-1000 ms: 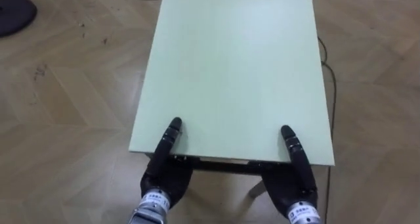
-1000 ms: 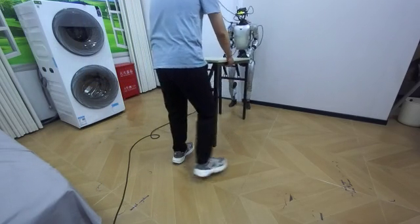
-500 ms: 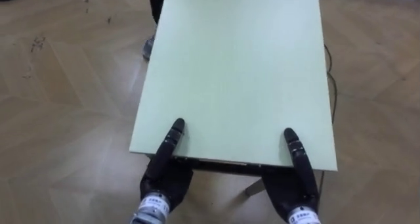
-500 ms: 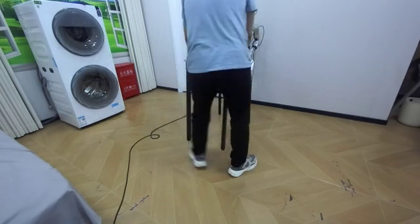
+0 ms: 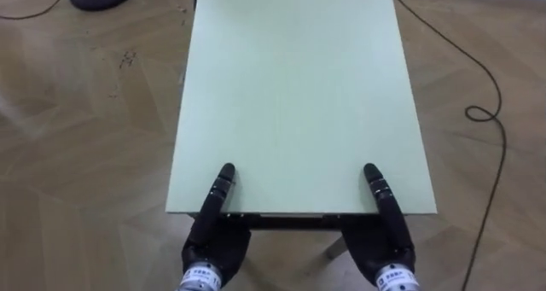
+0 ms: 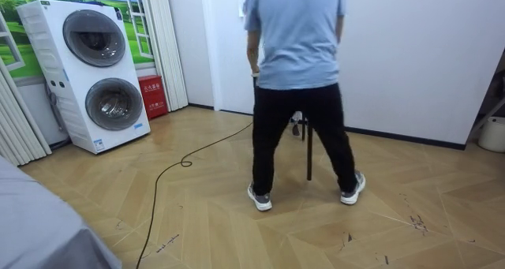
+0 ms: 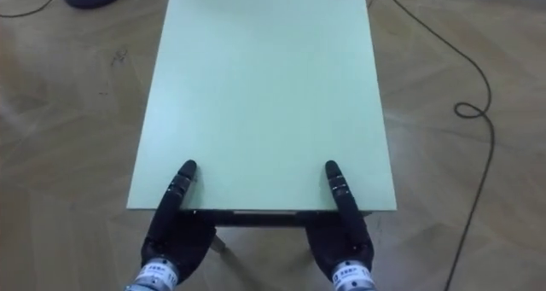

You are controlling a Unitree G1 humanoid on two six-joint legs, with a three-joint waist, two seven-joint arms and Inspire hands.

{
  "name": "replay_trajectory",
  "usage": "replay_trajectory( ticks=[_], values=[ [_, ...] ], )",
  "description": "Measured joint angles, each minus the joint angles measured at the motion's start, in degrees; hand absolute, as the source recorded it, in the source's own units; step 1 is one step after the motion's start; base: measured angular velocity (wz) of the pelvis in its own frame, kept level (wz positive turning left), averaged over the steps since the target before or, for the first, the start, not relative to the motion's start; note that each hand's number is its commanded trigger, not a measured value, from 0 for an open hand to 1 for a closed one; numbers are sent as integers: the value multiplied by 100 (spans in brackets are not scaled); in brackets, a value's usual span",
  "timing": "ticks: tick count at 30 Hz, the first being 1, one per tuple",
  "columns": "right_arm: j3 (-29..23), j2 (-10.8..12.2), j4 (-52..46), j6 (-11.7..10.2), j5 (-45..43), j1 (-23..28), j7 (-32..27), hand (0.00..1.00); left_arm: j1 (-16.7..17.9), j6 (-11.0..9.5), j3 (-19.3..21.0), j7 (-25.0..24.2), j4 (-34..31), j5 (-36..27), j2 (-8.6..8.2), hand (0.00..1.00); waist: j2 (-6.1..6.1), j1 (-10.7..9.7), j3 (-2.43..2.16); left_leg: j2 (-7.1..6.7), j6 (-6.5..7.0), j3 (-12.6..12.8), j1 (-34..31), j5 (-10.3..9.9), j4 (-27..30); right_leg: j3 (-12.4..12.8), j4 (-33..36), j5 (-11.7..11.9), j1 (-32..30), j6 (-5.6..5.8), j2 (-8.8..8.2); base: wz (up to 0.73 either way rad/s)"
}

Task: Move table with human

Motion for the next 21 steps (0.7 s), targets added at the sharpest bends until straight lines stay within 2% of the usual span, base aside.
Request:
replay_trajectory(
  ticks=[3, 6, 7, 8, 9, 10, 11, 12, 13, 16, 18, 20, 21],
  values=[
    [8, 6, 1, 2, -136, -31, -41, 100, 63, -18, 2, -1, 0, -54, -12, 100, -27, 4, 19, -51, 75, 7, 0, -47, 31, -139, 175, -35, 40, 59, -74, 26],
    [1, 0, 1, 5, -160, -4, -52, 100, 135, -88, -103, -6, 0, -64, -37, 100, -50, 6, 44, -70, 195, -6, 28, -133, 126, -113, 863, -77, -133, 130, -175, 39],
    [-23, 0, 1, 5, -173, -5, -55, 100, 136, -91, -118, -4, 1, -68, -55, 100, -48, 2, 61, -88, 230, -147, 63, -162, 162, 10, 1410, -81, -363, 137, -246, 39],
    [-33, 0, 2, 5, -199, -5, -66, 100, 137, -94, -124, -3, 3, -68, -59, 100, -52, -18, 70, -119, 249, -224, 89, -174, 176, 141, 1675, -100, -470, 146, -279, 61],
    [-38, 14, 4, 2, -221, 0, -78, 100, 136, -102, -126, -2, 15, -68, -64, 100, -51, -76, 80, -219, 276, -440, 95, -252, 246, 532, 1852, -309, -628, 127, -225, 67],
    [-41, 17, 3, 3, -232, -4, -78, 100, 136, -112, -127, -2, 16, -68, -63, 100, -72, -118, 89, -338, 300, -565, 83, -282, 280, 883, 1689, -468, -824, 42, -166, 100],
    [-43, 16, 3, 3, -232, 2, -78, 100, 135, -112, -136, -2, 27, -68, -60, 100, -94, -229, 94, -517, 323, -715, 79, -308, 355, 1155, 1343, -457, -976, 49, -162, 100],
    [-46, 7, 8, 3, -231, 17, -82, 100, 124, -112, -138, -2, 62, -68, -74, 100, -86, -304, 95, -602, 327, -814, 81, -310, 398, 1225, 1345, -325, -1029, 94, -151, 124],
    [-57, 20, 6, -22, -236, 81, -79, 100, 125, -122, -161, -3, 85, -46, -71, 100, -70, -424, 72, -744, 320, -971, 101, -280, 399, 1120, 1287, -367, -948, 108, -180, 90],
    [-32, 62, 5, -21, -235, 65, -77, 100, 117, -192, -136, -29, 82, -35, -29, 100, -54, -331, 62, -783, 298, -1204, 134, -221, 257, 884, 902, -271, -712, 84, -141, 49],
    [-1, 40, 4, -21, -234, 21, -94, 100, 117, -187, -132, -15, 82, -43, -6, 100, -66, -252, 57, -786, 300, -1252, 223, -220, 157, 873, 718, -233, -526, 81, -130, 24],
    [12, 27, 5, -19, -234, -7, -134, 100, 117, -185, -126, -15, 82, -43, -16, 100, -91, -52, 58, -800, 303, -1263, 345, -218, 38, 901, 555, -187, -345, 75, -122, 13],
    [23, 27, 5, -19, -235, -7, -138, 100, 119, -183, -123, -12, 82, -43, -12, 100, -96, -15, 61, -802, 303, -1271, 384, -218, 8, 919, 560, -184, -322, 74, -123, 28]
  ],
)
